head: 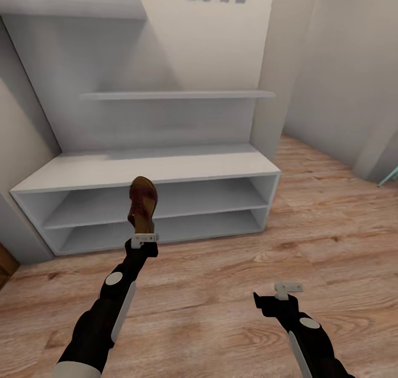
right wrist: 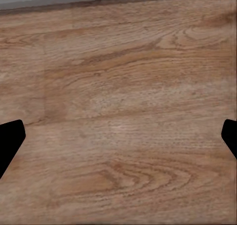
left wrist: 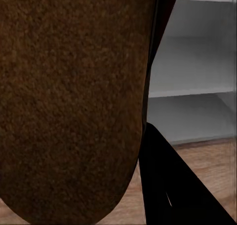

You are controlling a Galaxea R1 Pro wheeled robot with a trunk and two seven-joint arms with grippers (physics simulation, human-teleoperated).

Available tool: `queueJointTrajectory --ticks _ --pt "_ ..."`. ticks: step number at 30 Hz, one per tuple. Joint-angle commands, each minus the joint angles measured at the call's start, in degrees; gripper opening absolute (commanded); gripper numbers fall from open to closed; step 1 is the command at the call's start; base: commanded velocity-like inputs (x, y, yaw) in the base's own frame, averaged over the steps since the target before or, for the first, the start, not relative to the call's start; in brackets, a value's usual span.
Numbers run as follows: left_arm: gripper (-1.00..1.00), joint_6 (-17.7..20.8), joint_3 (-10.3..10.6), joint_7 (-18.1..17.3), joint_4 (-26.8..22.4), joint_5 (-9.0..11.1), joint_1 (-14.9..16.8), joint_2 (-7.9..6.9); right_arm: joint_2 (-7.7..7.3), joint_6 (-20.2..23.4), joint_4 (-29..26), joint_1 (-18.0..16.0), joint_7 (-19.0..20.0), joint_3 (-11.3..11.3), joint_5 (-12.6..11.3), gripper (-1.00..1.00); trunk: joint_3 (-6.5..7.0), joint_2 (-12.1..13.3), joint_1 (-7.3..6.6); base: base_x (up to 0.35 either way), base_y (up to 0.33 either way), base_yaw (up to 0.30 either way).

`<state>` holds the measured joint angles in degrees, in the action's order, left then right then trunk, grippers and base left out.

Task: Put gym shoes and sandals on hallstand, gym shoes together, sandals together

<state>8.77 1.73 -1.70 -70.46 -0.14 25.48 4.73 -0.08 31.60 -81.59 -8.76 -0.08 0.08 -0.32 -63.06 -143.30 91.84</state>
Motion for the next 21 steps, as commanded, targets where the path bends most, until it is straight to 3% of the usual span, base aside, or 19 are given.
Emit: queueJointTrajectory --ticks 1,21 --pt "-1.00 0.4 -0.1 -0.3 -0.1 -0.2 0.0 0.02 -0.02 0.3 -0.1 0.0 0.0 0.0 0.0 1.00 -0.05 0.0 -0.01 0.000 0.000 -0.263" --pt "-1.00 0.4 -0.1 -0.2 -0.1 -0.2 0.0 0.02 -0.05 0.3 -0.1 0.0 0.0 0.0 0.0 1.00 -0.05 0.0 -0.01 0.000 0.000 -0.263"
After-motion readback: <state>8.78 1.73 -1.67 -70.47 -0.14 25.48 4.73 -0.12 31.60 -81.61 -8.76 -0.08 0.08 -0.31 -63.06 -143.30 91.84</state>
